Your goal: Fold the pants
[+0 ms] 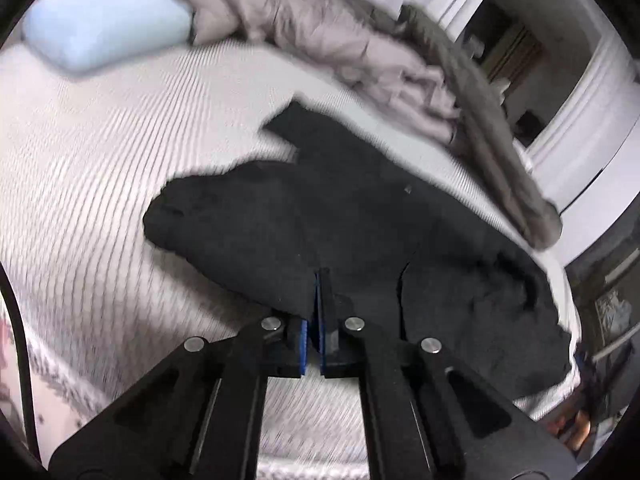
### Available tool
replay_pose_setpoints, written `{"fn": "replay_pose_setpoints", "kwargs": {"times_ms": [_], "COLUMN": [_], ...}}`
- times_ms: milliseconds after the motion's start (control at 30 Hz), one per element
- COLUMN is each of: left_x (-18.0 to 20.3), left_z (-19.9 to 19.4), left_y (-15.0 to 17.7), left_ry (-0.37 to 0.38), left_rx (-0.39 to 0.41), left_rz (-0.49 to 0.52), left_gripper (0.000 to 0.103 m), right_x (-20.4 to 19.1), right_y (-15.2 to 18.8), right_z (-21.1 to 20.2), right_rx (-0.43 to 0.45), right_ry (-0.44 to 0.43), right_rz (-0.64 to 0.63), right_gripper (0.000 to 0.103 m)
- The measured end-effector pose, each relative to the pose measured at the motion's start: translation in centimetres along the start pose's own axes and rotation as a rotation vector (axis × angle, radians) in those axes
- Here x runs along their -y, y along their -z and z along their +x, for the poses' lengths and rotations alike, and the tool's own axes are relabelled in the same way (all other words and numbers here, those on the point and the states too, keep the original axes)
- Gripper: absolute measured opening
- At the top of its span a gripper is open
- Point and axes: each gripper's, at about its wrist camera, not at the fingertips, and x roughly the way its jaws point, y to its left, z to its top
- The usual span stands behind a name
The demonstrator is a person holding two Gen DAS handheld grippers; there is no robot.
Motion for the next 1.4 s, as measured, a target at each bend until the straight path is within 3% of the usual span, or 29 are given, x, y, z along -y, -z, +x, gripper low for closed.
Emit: {"fn": "replay_pose_setpoints", "kwargs": {"times_ms": [67,167,233,300,400,567,633,667,700,800,933,1000,1067,1133,1167,1233,1300,1400], "left_x": [-1.3,-2.6,-3.6,-4.9,-7.4,-10.8,-10.9,-10.8,-10.5,-6.7,-1.8,-1.6,-3.1,-6.4,-7.2,-7.6,-7.1,-7.3], "left_z": [0.8,1.0,0.6,0.1,-0.1,3.0,3.8,3.9,3.8,0.8,-4.0,-3.4,-0.4,2.2,2.6,2.0,1.4,0.9], "left_y": [1.7,2.7,2.1,1.1,-1.2,-4.6,-5.6,-5.9,-6.4,-7.2,-6.0,-4.6,-4.2,-3.8,-3.5,-3.7,-3.9,-3.5], "left_ry": [0.007,0.024,0.05,0.062,0.092,0.191,0.223,0.237,0.25,0.221,0.124,-0.018,-0.07,-0.065,-0.038,0.006,-0.002,0.047], "left_rx": [-0.092,-0.115,-0.105,-0.064,0.01,-0.06,-0.08,-0.081,-0.067,0.096,0.327,0.28,0.149,0.016,-0.003,0.017,0.05,0.05], "left_rz": [-0.018,-0.038,-0.089,-0.134,-0.217,-0.37,-0.396,-0.401,-0.396,-0.226,0.066,0.118,0.061,-0.1,-0.146,-0.175,-0.161,-0.197], "left_gripper": [0.001,0.005,0.016,0.053,0.067,0.067,0.05,0.029,0.019,0.016,0.017,0.019,0.02,0.02,0.021,0.023,0.038,0.054], "right_x": [0.1,0.2,0.3,0.3,0.1,0.0,-0.1,-0.2,-0.3,-0.6,-0.3,0.4,1.6,3.4,4.4,6.8,9.4,12.6], "right_y": [0.0,0.1,0.1,0.0,0.1,0.2,0.1,0.1,0.1,0.1,0.1,0.1,0.1,0.2,0.3,0.5,1.0,1.4], "right_z": [-0.1,-0.1,-0.1,-0.1,-0.2,-0.2,-0.2,-0.1,0.0,0.2,0.3,0.3,0.2,0.1,-0.1,-1.2,-2.5,-3.3], "right_rx": [0.004,0.001,0.001,0.004,0.01,0.008,0.007,0.008,0.007,0.003,-0.006,-0.009,-0.023,-0.043,-0.046,-0.027,0.016,-0.013], "right_ry": [0.004,0.014,0.013,0.01,0.008,0.008,0.007,0.008,0.01,0.014,0.036,0.055,0.069,0.077,0.08,0.087,0.1,0.079], "right_rz": [0.001,0.001,0.004,0.003,-0.003,-0.006,-0.008,-0.01,-0.012,-0.024,-0.035,-0.029,-0.01,0.032,0.058,0.132,0.202,0.305], "right_gripper": [0.103,0.103,0.103,0.103,0.103,0.103,0.103,0.103,0.103,0.103,0.103,0.103,0.103,0.103,0.103,0.103,0.103,0.103]}}
